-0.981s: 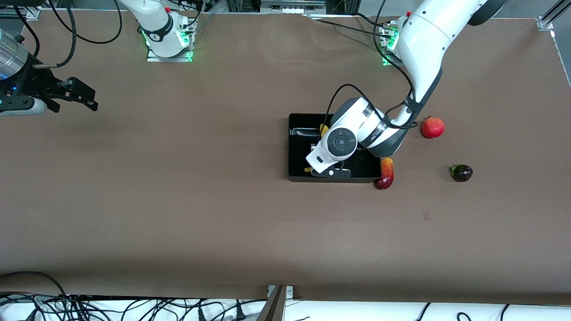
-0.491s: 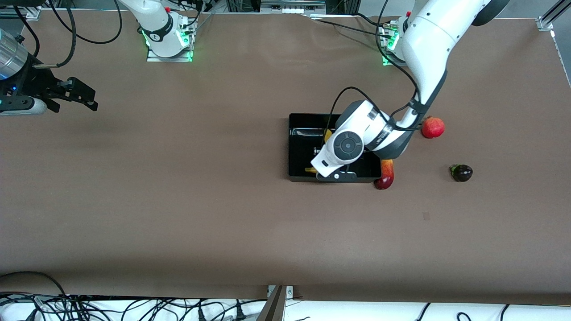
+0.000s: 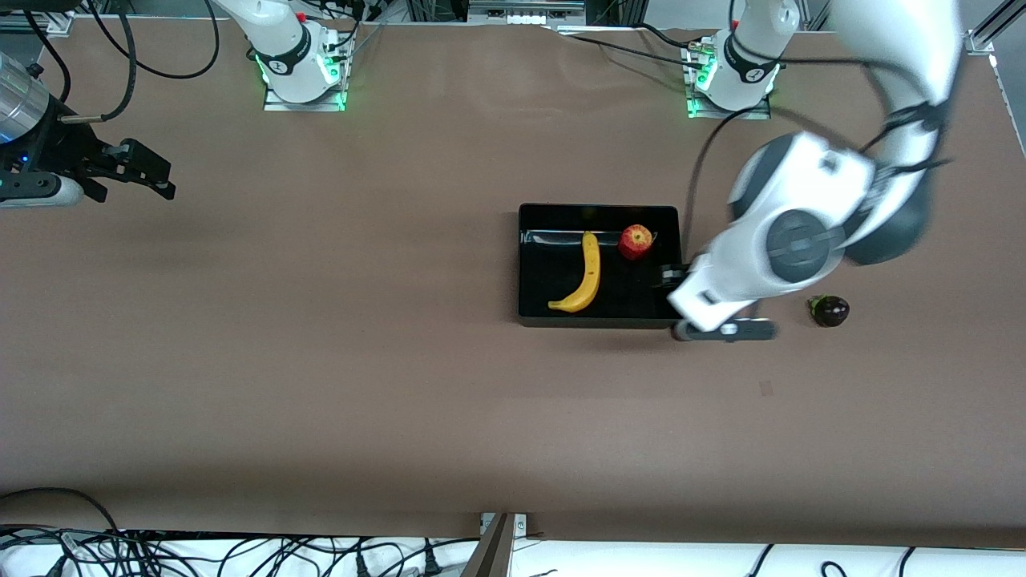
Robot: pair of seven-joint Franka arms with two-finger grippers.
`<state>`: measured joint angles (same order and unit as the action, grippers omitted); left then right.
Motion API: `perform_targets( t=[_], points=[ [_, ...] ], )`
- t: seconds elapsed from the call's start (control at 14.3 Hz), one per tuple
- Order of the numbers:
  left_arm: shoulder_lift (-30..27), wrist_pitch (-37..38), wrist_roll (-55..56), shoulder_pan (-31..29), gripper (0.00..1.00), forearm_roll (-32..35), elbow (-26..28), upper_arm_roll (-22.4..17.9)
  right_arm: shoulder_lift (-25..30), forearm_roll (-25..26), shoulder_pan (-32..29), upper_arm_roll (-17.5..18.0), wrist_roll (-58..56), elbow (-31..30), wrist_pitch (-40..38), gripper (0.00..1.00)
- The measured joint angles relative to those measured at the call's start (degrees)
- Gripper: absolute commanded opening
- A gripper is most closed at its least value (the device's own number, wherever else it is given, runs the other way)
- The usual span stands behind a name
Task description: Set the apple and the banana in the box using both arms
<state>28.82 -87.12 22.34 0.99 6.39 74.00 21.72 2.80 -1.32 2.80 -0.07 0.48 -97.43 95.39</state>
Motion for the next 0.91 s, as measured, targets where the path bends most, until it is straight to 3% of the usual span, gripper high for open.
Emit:
perform_targets(
  t=[0.21, 0.42, 0.63, 0.91],
  points=[
    [-2.32, 4.72, -10.12, -3.92, 1.0, -0.02, -3.46, -1.16, -0.01, 0.0, -0.02, 0.0, 0.0, 0.01, 0.0, 1.0],
    [-8.29, 4.93, -15.41, -2.99, 1.0, -1.5, -2.59, -8.85, -0.01, 0.0, -0.04, -0.01, 0.0, 0.02, 0.0, 1.0],
    [-18.08, 0.3, -16.59, 0.36, 1.0, -4.63, 5.03, -18.22, -0.02, 0.0, -0.05, -0.01, 0.0, 0.03, 0.0, 1.0],
    [-29.95, -3.15, -16.88, 0.98, 1.0, -4.61, 18.02, -19.47, -0.03, 0.0, -0.07, -0.01, 0.0, 0.03, 0.0, 1.0]
  ],
)
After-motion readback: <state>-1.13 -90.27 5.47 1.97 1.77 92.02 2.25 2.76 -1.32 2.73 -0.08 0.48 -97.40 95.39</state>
